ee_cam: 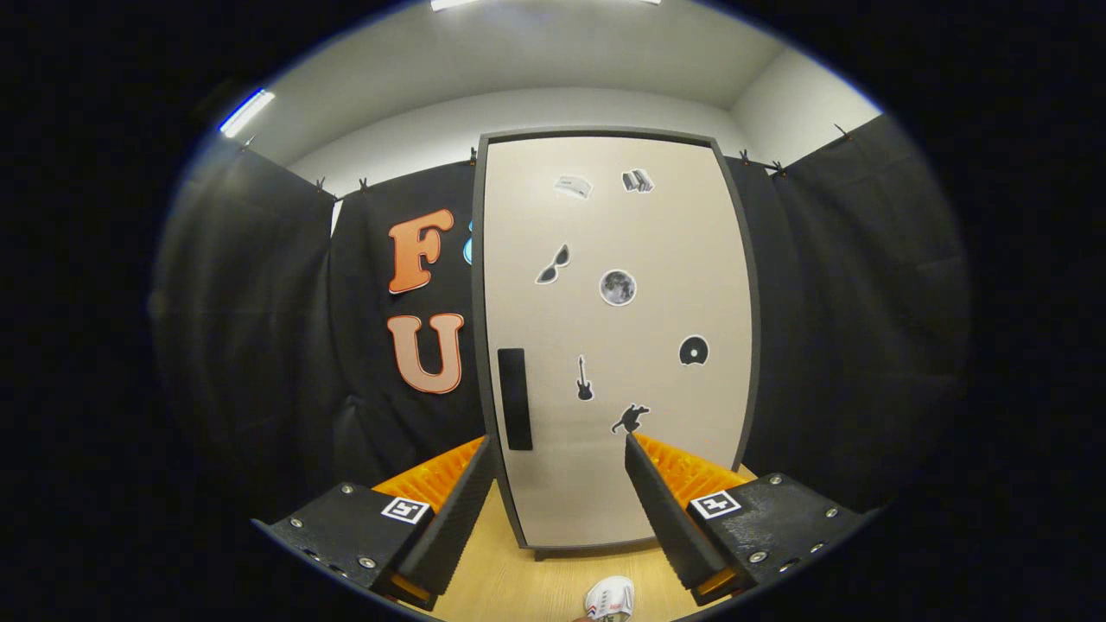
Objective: Open the shoe cabinet door, grab the shoes and put them into the shoe cabinet, then close the shoe cabinet door.
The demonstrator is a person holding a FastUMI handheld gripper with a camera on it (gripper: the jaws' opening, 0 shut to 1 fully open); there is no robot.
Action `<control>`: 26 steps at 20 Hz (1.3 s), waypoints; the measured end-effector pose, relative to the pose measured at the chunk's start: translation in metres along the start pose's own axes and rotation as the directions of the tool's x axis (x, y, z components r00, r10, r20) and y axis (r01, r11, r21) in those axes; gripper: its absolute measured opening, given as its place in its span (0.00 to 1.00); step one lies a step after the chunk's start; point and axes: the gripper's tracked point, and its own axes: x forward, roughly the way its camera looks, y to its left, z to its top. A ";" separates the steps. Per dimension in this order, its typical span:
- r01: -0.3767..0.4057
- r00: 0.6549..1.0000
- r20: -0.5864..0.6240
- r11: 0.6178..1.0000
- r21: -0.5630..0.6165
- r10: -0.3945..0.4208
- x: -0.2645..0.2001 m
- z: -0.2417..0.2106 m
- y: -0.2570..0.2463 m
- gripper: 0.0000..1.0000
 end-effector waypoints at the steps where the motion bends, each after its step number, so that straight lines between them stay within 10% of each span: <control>1: -0.006 1.000 -0.002 1.000 0.003 0.006 0.011 -0.001 0.005 0.94; 26: 0.014 0.997 -0.070 0.999 -0.040 -0.017 0.160 -0.039 0.043 0.89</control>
